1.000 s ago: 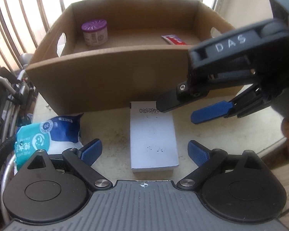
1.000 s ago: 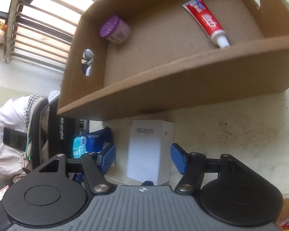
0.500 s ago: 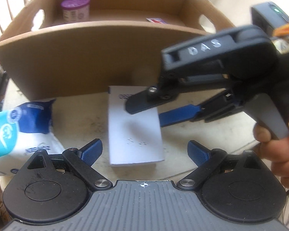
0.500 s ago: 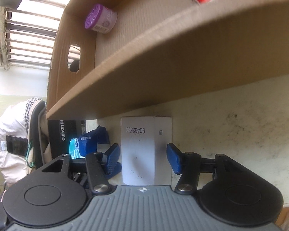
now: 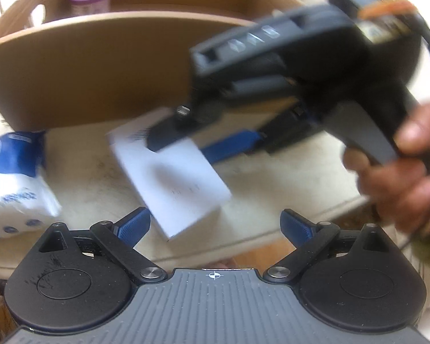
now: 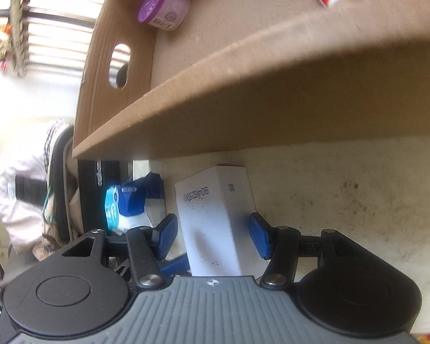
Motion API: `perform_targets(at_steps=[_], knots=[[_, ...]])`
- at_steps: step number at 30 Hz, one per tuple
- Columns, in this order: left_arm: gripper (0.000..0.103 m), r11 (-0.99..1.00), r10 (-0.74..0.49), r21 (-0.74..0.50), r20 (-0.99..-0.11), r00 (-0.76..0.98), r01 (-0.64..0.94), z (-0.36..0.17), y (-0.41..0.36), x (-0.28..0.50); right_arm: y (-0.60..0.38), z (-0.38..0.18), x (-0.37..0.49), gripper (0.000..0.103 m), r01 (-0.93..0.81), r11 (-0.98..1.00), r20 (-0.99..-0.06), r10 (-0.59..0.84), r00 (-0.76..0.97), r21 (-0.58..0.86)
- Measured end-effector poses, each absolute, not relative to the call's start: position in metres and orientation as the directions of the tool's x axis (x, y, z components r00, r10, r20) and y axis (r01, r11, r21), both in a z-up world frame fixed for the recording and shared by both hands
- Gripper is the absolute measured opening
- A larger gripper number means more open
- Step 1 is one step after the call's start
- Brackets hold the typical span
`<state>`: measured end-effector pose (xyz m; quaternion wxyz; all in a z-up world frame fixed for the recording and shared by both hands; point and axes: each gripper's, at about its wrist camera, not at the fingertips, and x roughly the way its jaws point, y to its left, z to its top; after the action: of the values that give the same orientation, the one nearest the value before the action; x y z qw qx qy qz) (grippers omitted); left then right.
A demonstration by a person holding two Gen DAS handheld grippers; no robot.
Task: Organize objects
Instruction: 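Lower the open right gripper around the small white box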
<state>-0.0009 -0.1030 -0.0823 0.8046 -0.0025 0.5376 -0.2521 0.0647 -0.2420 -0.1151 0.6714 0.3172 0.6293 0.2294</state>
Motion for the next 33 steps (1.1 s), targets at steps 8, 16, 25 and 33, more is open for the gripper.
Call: perform_targets(at_steps=[8, 16, 25, 33], knots=[[0.096, 0.8, -0.479, -0.31, -0.846, 0.235, 0.514, -0.081, -0.129, -0.03, -0.264, -0.104, 0.065, 0.059, 0.064, 0.729, -0.73, 0.672, 0.119, 0.681], [0.096, 0.821, -0.355, -0.059, -0.831, 0.428, 0.568, -0.062, -0.111, -0.038, -0.318, -0.108, 0.022, 0.061, 0.304, 0.635, -0.703, 0.663, 0.258, 0.711], [0.097, 0.82, -0.316, -0.012, -0.843, 0.435, 0.572, -0.076, -0.102, -0.017, -0.317, -0.133, -0.001, 0.061, 0.427, 0.494, -0.628, 0.731, 0.269, 0.758], [0.098, 0.82, -0.346, -0.069, -0.85, 0.397, 0.568, -0.085, -0.107, -0.007, -0.307, -0.14, 0.0, 0.061, 0.45, 0.446, -0.597, 0.752, 0.28, 0.774]])
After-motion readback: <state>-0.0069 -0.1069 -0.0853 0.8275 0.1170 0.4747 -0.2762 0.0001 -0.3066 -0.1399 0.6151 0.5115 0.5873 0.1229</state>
